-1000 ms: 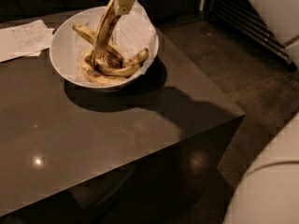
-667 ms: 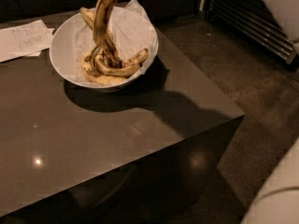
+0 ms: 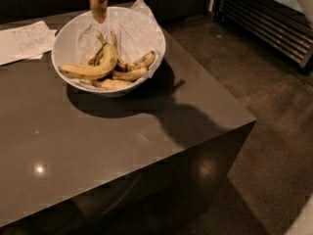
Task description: Pick banana from white bowl
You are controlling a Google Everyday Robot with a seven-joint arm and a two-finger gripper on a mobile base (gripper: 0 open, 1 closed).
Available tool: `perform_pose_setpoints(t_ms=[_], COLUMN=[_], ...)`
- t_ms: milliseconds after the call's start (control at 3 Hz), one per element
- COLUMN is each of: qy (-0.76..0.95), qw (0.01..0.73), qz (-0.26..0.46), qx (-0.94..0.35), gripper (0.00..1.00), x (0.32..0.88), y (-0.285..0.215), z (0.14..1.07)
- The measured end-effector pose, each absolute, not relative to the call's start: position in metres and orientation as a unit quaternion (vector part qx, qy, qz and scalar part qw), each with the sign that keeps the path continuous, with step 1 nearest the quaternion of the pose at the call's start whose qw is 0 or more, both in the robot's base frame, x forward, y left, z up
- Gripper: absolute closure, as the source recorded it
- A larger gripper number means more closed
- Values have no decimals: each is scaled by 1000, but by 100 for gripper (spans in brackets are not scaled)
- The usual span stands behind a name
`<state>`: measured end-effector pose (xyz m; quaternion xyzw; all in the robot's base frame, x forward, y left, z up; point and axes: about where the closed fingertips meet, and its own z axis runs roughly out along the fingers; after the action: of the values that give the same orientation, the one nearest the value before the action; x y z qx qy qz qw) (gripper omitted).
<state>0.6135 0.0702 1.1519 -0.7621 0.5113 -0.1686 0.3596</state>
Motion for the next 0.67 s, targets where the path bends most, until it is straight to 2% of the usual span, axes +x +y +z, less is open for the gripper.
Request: perform_pose_setpoints(t_ms=[333, 667], qy=[505, 514], qw=[365, 350], qz=[-171, -157], qx=[-763, -767], gripper=[100, 100], x=[611, 573], y=[68, 48], z=[1152, 1143])
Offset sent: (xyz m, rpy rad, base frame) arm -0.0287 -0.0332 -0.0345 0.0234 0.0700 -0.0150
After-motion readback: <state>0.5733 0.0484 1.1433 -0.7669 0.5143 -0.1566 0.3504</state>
